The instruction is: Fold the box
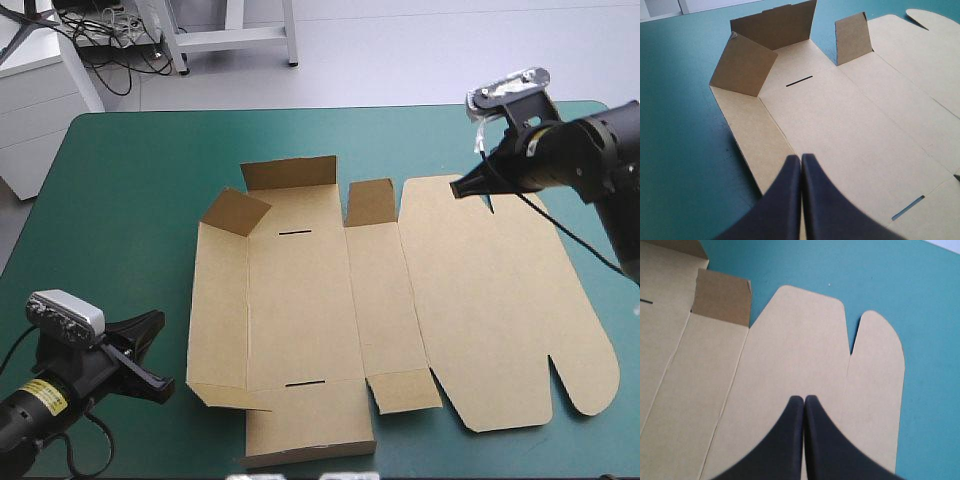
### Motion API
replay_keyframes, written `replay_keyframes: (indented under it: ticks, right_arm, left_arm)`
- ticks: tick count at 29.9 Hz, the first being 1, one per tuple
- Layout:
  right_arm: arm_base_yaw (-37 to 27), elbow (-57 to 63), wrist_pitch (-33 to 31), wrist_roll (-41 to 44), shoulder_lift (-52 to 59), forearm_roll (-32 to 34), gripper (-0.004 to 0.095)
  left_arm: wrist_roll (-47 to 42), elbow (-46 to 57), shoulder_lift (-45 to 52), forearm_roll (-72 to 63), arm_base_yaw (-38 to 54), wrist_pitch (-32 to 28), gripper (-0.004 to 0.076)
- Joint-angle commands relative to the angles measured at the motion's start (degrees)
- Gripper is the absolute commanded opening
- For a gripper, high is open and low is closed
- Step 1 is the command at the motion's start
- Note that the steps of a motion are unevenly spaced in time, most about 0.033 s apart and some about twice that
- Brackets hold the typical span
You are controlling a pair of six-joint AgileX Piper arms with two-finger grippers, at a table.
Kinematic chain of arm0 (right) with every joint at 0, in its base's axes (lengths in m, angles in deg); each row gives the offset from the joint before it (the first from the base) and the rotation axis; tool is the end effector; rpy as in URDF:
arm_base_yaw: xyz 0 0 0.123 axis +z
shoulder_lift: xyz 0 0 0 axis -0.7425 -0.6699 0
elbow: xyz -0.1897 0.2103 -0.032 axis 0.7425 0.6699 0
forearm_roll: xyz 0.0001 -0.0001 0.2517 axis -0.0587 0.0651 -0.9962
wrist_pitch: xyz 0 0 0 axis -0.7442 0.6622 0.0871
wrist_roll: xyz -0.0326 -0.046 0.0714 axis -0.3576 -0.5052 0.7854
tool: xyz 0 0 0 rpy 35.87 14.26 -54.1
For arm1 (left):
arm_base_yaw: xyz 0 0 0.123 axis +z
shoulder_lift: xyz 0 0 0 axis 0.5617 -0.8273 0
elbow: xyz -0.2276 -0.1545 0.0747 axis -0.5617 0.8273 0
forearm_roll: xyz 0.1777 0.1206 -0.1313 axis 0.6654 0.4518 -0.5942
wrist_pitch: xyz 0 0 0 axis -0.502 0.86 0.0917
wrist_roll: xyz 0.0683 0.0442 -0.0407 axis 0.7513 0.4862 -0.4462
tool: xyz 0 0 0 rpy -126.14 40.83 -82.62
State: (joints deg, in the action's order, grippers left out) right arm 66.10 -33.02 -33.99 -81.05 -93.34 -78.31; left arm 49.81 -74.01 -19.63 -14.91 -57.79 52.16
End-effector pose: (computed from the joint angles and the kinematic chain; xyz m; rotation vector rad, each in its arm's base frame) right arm 0.2547 0.0750 0.4661 -0.5002 2.3282 -0.0242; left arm 0.0702 -0.0404 0.3471 0.3821 1.9744 -0.4222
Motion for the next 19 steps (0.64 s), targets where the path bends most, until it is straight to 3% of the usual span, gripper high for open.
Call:
replay_keyframes:
  ticks: [1,10,19]
  right_arm:
    - [-0.2,6.5,-0.4,1.2,7.7,1.1,-0.0019]
    - [-0.2,27.9,2.2,6.1,26.2,0.5,-0.0019]
    - [-0.2,37.5,0.4,6.8,41.0,0.4,-0.0019]
  left_arm:
    - [-2.5,-2.2,-1.1,0.6,0.1,-2.2,-0.0010]
    - [-2.5,-13.4,-12.3,3.9,0.1,10.2,-0.0010]
    - [-1.7,-24.6,-24.3,5.9,0.1,13.6,-0.0010]
